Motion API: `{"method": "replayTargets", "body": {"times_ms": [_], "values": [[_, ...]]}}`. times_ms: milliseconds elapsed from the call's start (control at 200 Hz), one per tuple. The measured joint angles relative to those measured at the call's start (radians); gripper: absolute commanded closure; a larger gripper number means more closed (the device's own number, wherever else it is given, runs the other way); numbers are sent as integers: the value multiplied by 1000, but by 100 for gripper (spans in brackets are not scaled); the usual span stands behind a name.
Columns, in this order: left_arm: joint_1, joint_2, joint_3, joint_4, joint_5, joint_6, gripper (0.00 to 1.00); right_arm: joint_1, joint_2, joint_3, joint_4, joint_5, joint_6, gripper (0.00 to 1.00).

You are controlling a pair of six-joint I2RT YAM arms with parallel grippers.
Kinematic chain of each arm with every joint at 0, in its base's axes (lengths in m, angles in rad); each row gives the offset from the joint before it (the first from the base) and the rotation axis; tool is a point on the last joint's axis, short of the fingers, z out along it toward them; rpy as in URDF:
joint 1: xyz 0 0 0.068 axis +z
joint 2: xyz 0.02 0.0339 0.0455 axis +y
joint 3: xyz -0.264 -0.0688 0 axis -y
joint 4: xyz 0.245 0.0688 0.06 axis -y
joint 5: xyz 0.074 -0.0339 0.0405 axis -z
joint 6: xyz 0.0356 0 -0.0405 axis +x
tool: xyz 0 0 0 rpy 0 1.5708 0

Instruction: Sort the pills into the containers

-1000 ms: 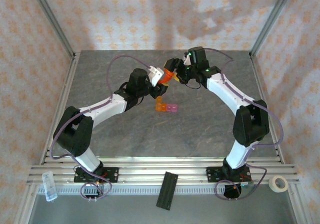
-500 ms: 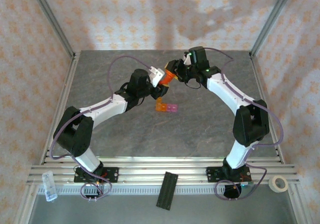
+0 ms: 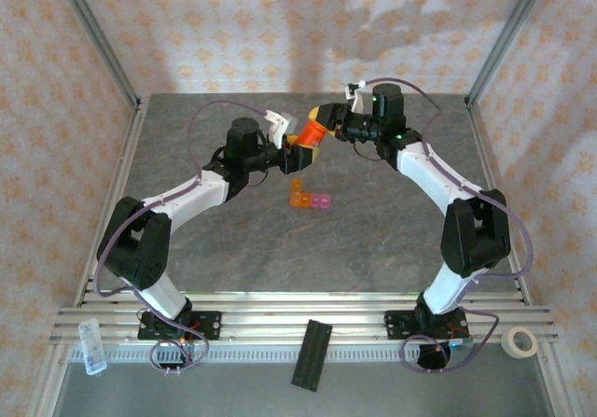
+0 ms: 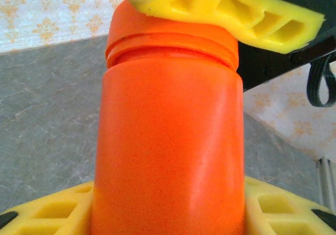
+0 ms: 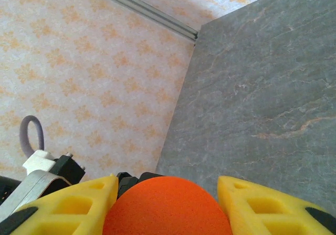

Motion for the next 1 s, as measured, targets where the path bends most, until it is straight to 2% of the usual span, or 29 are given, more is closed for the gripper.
{"method": "replayTargets", "body": {"times_ms": [60, 140, 185, 300, 445, 736, 1001], "values": [[0, 0, 0, 0, 3, -5, 100, -1, 0, 0, -1, -4, 0, 62], [0, 0, 0, -2, 3, -4, 100, -1, 0, 2, -6, -4, 0, 37], [0, 0, 1, -8, 2, -2, 100, -1, 0, 6, -14, 0, 0, 27], [0, 0, 13, -27, -7, 23, 100, -18, -3, 19, -50, 52, 3, 17], [-1, 0, 21, -62, -58, 85, 100, -36, -15, 45, -133, 135, 27, 14], [-48, 0, 23, -180, -238, 261, 100, -23, -13, 87, -268, 248, 120, 12], [-67, 0, 25, -203, -294, 315, 100, 32, 27, 89, -302, 280, 167, 14]]}}
